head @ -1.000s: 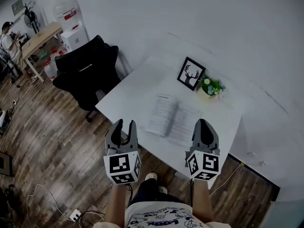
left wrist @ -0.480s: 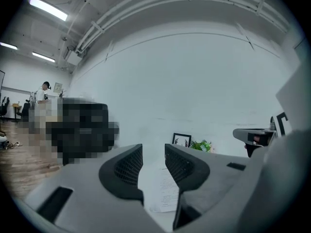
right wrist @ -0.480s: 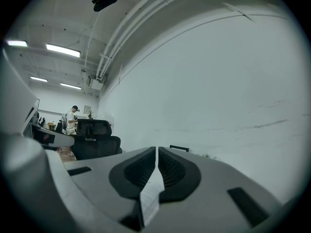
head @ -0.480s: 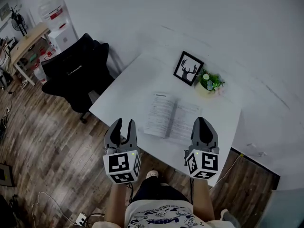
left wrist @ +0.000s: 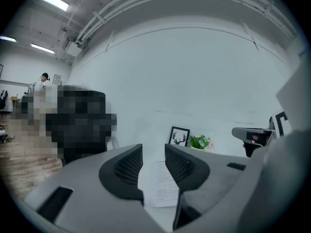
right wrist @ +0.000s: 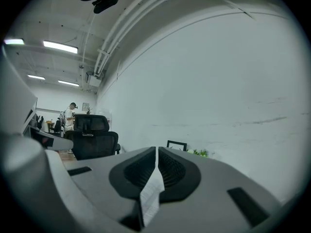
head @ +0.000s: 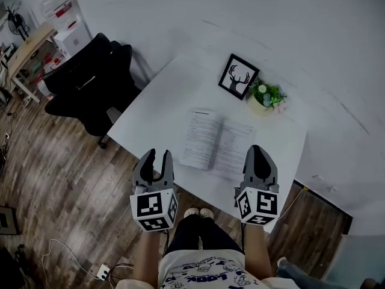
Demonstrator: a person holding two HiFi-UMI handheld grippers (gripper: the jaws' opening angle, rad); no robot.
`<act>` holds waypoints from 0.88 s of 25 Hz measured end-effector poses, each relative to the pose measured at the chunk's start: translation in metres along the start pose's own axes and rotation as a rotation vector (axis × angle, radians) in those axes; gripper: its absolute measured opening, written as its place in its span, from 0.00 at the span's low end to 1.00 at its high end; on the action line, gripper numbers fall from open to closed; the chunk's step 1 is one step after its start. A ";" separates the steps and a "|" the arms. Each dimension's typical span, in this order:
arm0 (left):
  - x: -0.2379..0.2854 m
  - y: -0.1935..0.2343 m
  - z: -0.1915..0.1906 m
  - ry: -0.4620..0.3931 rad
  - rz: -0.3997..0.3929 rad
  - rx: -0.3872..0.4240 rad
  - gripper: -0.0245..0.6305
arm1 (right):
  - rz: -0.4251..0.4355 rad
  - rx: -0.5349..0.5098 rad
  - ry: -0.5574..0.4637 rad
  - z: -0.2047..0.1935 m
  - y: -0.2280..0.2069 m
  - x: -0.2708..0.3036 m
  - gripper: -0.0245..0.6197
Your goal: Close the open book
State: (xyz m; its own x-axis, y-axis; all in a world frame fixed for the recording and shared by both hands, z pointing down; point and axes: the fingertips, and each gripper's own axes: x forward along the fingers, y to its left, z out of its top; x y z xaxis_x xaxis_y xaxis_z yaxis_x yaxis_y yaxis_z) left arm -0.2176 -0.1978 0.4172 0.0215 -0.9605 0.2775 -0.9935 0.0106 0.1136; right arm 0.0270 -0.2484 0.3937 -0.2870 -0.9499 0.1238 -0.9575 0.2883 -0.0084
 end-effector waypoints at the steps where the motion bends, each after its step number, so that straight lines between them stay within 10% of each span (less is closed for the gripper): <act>1: 0.001 -0.001 -0.002 0.005 0.002 -0.004 0.23 | 0.004 -0.001 0.004 0.000 -0.001 0.002 0.10; 22: 0.033 -0.020 -0.066 0.132 -0.044 -0.281 0.23 | 0.027 -0.003 0.063 -0.025 -0.026 0.025 0.10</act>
State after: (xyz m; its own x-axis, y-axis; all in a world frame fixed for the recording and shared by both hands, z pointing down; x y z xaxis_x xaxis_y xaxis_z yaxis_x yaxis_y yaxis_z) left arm -0.1895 -0.2117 0.4869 0.0961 -0.9173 0.3864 -0.9218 0.0644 0.3823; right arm 0.0454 -0.2763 0.4221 -0.3106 -0.9322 0.1856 -0.9493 0.3143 -0.0100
